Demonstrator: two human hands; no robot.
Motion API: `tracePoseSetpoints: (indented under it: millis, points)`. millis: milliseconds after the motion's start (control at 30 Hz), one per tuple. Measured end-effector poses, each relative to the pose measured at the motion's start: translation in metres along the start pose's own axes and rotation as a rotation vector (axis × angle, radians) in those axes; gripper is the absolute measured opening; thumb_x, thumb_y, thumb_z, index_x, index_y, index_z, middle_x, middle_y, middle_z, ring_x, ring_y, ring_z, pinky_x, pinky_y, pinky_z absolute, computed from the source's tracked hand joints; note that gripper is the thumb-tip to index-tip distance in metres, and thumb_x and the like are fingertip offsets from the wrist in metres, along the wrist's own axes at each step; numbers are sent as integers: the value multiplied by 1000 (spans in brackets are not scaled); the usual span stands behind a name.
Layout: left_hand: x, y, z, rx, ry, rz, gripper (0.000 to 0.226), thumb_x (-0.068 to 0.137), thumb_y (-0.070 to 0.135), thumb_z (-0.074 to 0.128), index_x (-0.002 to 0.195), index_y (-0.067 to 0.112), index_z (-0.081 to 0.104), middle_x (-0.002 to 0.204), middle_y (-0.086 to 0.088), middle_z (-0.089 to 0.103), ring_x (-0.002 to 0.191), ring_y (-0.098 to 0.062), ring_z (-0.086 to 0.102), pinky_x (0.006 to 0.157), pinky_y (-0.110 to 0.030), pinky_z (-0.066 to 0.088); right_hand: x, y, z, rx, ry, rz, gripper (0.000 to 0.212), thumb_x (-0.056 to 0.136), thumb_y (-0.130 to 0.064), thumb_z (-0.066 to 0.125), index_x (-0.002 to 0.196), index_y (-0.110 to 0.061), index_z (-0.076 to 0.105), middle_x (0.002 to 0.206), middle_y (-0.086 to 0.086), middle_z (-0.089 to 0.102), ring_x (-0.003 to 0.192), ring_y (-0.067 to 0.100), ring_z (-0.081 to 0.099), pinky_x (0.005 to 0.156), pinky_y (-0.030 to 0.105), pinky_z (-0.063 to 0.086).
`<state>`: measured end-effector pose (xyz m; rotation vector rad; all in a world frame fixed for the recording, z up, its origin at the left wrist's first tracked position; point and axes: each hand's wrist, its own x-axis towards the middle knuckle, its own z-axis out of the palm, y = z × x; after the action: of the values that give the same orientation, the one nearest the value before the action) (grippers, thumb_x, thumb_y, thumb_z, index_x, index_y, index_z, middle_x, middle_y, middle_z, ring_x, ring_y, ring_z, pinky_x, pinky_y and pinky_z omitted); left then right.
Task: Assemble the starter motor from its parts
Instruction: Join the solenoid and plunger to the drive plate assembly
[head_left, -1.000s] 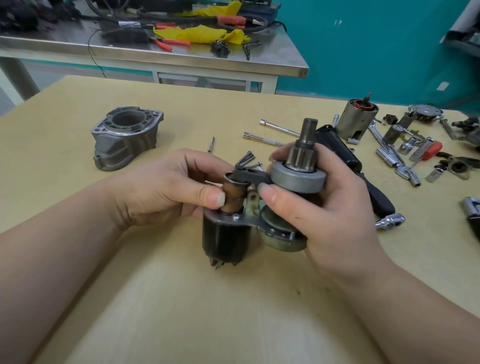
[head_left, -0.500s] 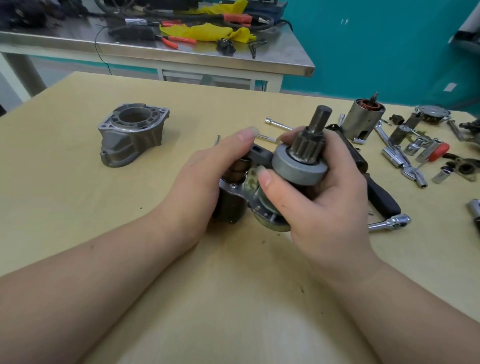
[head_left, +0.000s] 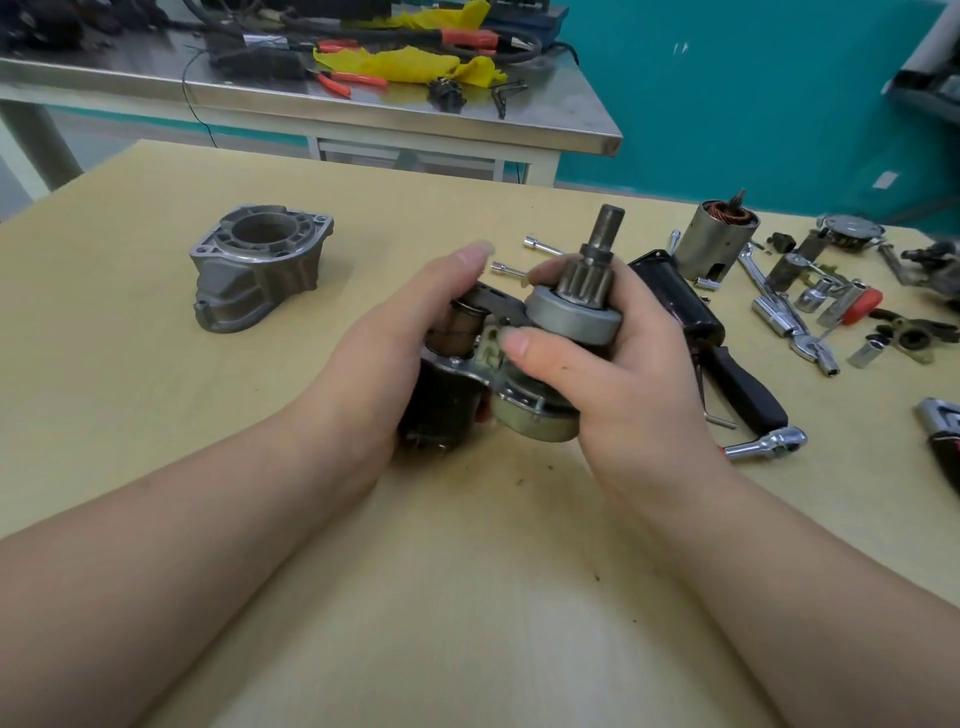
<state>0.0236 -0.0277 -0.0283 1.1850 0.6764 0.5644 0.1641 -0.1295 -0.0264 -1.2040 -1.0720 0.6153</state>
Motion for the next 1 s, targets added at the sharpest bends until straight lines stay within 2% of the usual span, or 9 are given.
tracePoseSetpoints:
  millis: [67, 167, 267, 367, 433, 533, 633, 800, 1000]
  points:
    - [-1, 5, -5, -30, -32, -55, 70, 72, 80, 76, 94, 14, 85, 94, -20, 78, 81, -36, 74, 72, -45, 61, 8, 0, 0, 45, -61, 81, 33, 78, -13, 81, 105, -26, 67, 92, -4, 69, 87, 27, 73, 72, 47, 64]
    - [-2, 9, -7, -45, -47, -81, 49, 83, 69, 75, 88, 21, 83, 84, -17, 74, 64, -35, 69, 65, -47, 58, 19, 0, 1, 102, -145, 168, 37, 75, -11, 81, 108, -22, 66, 93, -3, 70, 86, 22, 71, 76, 46, 63]
    - [-1, 11, -5, -81, 50, -121, 35, 87, 55, 75, 77, 22, 79, 76, -17, 71, 53, -33, 64, 59, -46, 58, 27, 0, 2, 115, -180, 201, 38, 81, -17, 79, 116, -11, 64, 96, 1, 69, 92, 23, 69, 84, 44, 60]
    - [3, 12, -4, -122, 124, -167, 34, 86, 48, 74, 78, 15, 75, 74, -19, 69, 51, -34, 63, 58, -49, 59, 33, 0, 2, 81, -154, 242, 29, 90, -32, 74, 110, -12, 69, 92, -2, 72, 91, 21, 72, 81, 42, 59]
    - [6, 11, -4, -111, 130, -170, 33, 85, 46, 73, 72, 16, 75, 74, -19, 68, 51, -34, 64, 62, -53, 60, 39, -2, 1, -6, -107, 247, 36, 90, -45, 72, 106, -13, 73, 90, -6, 73, 90, 17, 72, 80, 40, 59]
    - [8, 8, -4, -92, 130, -146, 32, 84, 45, 73, 62, 23, 74, 72, -18, 68, 52, -34, 64, 67, -57, 59, 50, -7, -4, -127, -56, 187, 41, 90, -54, 65, 104, -17, 77, 93, -7, 75, 93, 13, 71, 92, 47, 56]
    - [9, 5, -4, -79, 133, -109, 29, 82, 43, 73, 61, 24, 73, 73, -18, 68, 52, -35, 64, 63, -52, 57, 55, -14, -8, -180, -101, 147, 36, 90, -46, 68, 106, -15, 76, 96, 1, 73, 98, 24, 71, 97, 53, 56]
    - [8, 4, -1, -79, 160, -111, 24, 80, 41, 72, 74, 18, 74, 72, -15, 69, 54, -33, 65, 65, -51, 57, 50, -11, -4, -158, -206, 214, 26, 89, -32, 69, 113, -23, 67, 97, 5, 77, 92, 24, 74, 88, 53, 61]
    - [7, 4, 0, -61, 185, -96, 18, 84, 32, 68, 81, 15, 70, 68, -14, 68, 51, -31, 64, 57, -41, 56, 45, -13, -4, -256, -247, 150, 44, 82, -17, 78, 119, -27, 57, 99, 4, 77, 95, 25, 75, 83, 46, 65]
